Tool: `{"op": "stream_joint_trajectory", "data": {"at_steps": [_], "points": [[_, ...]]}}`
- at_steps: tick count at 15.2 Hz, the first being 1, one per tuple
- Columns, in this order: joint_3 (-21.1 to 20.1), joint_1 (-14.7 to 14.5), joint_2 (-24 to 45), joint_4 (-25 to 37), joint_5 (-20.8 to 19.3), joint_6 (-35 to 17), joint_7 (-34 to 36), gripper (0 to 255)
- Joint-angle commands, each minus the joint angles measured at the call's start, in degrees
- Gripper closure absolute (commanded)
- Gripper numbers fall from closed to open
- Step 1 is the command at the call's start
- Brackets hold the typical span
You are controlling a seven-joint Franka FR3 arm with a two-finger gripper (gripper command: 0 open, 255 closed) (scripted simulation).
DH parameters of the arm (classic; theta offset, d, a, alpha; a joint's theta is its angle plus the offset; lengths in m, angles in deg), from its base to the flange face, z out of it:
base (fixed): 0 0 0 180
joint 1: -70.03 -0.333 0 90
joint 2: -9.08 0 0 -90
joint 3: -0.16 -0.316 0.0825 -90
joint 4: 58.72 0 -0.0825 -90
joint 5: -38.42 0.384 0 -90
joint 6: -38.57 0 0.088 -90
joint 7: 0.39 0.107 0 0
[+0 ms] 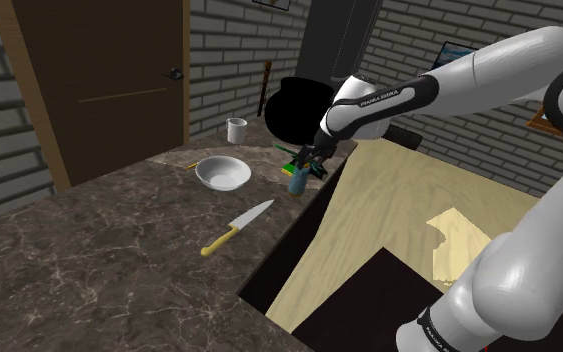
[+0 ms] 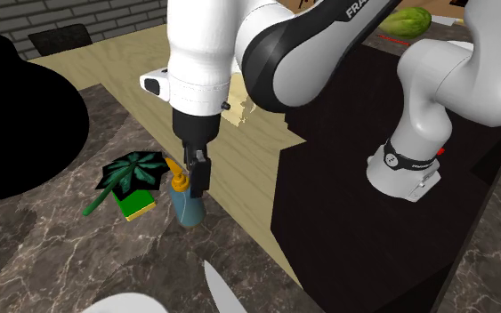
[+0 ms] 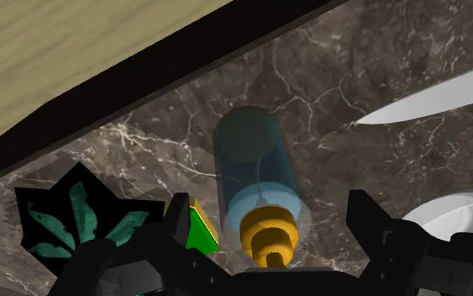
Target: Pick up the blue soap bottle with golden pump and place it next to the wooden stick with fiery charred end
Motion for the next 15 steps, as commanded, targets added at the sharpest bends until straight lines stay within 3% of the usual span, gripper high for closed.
{"op": "stream_joint_trajectory", "data": {"at_steps": [1, 12, 13, 15], "points": [[-0.1, 0.0, 1.6, 0.1, 0.7, -1.5, -0.5, 0], [-0.2, 0.0, 4.0, 0.2, 1.8, -3.9, -1.3, 0], [-0.2, 0.0, 4.0, 0.2, 1.8, -3.9, -1.3, 255], [-0.2, 0.0, 4.0, 0.2, 1.8, -3.9, -1.3, 255]]}}
